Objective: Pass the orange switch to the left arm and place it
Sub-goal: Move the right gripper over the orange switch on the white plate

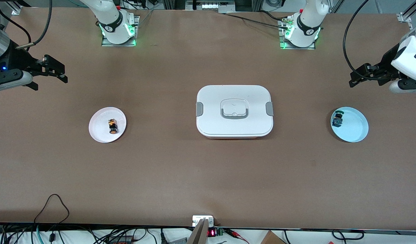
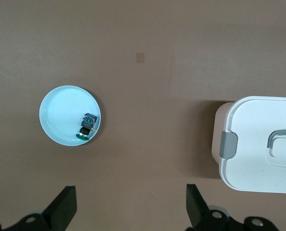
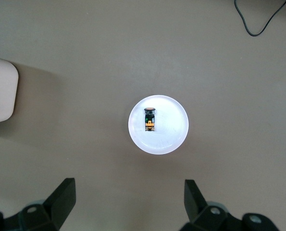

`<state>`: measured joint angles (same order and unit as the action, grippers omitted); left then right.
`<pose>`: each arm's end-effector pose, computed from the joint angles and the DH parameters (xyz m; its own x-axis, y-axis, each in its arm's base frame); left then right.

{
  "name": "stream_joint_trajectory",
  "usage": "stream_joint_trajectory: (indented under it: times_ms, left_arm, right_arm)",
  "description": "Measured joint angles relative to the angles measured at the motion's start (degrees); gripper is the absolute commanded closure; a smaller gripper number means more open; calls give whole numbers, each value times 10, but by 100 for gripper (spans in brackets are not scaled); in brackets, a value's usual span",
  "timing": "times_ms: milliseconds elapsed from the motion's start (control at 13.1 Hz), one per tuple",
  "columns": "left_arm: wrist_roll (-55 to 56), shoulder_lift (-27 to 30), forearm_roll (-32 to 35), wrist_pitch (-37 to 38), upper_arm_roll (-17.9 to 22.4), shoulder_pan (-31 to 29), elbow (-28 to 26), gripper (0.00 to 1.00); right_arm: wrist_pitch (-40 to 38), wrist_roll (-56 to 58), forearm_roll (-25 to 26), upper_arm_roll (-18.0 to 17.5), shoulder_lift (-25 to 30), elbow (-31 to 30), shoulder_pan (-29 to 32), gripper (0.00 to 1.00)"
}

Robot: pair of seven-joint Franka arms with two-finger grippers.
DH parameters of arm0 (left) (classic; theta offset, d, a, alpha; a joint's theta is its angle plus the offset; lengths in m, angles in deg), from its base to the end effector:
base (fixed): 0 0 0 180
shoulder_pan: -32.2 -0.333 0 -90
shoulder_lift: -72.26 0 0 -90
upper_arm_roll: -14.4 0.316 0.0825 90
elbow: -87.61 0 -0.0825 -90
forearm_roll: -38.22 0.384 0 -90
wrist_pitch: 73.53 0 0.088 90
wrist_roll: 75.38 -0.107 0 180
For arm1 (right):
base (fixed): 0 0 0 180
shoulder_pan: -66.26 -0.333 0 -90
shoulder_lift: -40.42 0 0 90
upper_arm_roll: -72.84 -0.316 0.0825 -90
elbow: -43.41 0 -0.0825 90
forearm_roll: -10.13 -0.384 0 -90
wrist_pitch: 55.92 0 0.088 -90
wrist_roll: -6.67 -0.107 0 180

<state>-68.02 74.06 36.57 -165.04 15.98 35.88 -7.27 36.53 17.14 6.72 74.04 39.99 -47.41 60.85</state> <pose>0.5450 -0.0228 0.6039 0.9952 0.0924 -0.0310 0.0932 -0.9953 0.0259 0.5588 0.0473 0.6175 0.9676 0.2506 0.0313 0.2520 -0.9662 -0.0545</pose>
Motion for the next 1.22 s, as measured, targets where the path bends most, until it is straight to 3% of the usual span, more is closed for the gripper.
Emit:
stream_joint_trajectory:
  times_ms: [534,915,1220]
  left_arm:
    - [0,0,0,0,0,0,0,0]
    - [0,0,0,0,0,0,0,0]
    - [0,0,0,0,1,0,0,0]
  right_arm:
    - [-1,79,5,2,-1,1,1,0]
    - [-5,301,14,2,-34,-6,1,0]
    - [51,470,17,1,-42,-66,0,0]
